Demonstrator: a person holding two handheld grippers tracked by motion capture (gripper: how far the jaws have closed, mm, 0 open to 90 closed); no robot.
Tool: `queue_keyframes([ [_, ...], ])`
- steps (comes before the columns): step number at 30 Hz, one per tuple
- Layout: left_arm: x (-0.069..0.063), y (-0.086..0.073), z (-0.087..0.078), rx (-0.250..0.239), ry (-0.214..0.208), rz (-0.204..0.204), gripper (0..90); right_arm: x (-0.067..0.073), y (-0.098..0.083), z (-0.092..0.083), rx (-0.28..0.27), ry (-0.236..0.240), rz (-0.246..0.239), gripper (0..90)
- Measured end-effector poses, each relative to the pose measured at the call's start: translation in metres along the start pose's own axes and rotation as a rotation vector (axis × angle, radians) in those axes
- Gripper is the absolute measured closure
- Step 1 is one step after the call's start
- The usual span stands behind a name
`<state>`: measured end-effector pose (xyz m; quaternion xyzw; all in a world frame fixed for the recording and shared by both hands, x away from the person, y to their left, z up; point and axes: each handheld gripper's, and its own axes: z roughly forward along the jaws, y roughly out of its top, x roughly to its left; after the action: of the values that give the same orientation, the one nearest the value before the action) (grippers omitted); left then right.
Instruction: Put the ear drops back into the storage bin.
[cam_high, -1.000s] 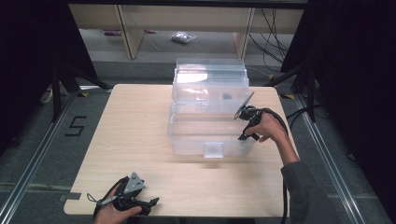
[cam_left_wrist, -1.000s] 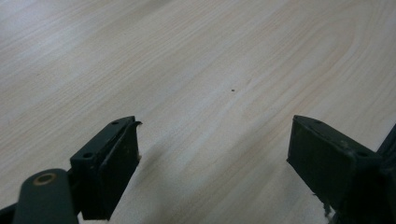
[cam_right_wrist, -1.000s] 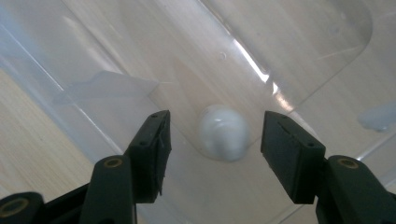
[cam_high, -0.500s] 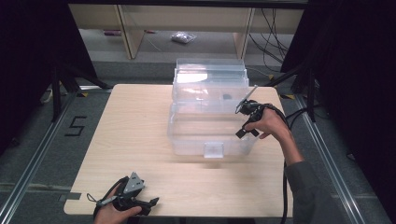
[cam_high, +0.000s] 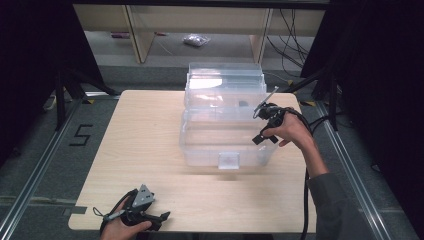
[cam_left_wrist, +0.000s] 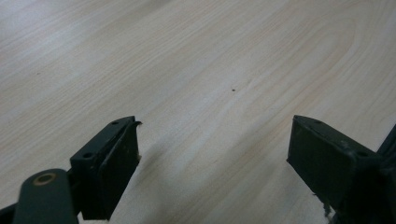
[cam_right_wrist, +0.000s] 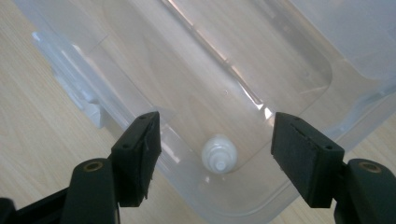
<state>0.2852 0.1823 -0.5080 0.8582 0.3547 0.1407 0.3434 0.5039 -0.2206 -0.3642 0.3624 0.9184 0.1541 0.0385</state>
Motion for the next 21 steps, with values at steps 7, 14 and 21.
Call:
queue_keyframes([
  [7,0.0,0.0,-0.001,0.005,-0.007,0.006,15.9,0.006,-0.005,-0.01,-0.029,0.007,-0.005,33.9],
  [14,0.001,0.0,-0.001,0.013,-0.005,0.015,15.9,0.014,-0.01,-0.019,-0.076,0.006,-0.032,30.4],
  [21,0.002,0.0,-0.002,0.02,-0.001,0.019,15.9,0.024,-0.018,-0.023,-0.118,0.009,-0.04,26.5],
])
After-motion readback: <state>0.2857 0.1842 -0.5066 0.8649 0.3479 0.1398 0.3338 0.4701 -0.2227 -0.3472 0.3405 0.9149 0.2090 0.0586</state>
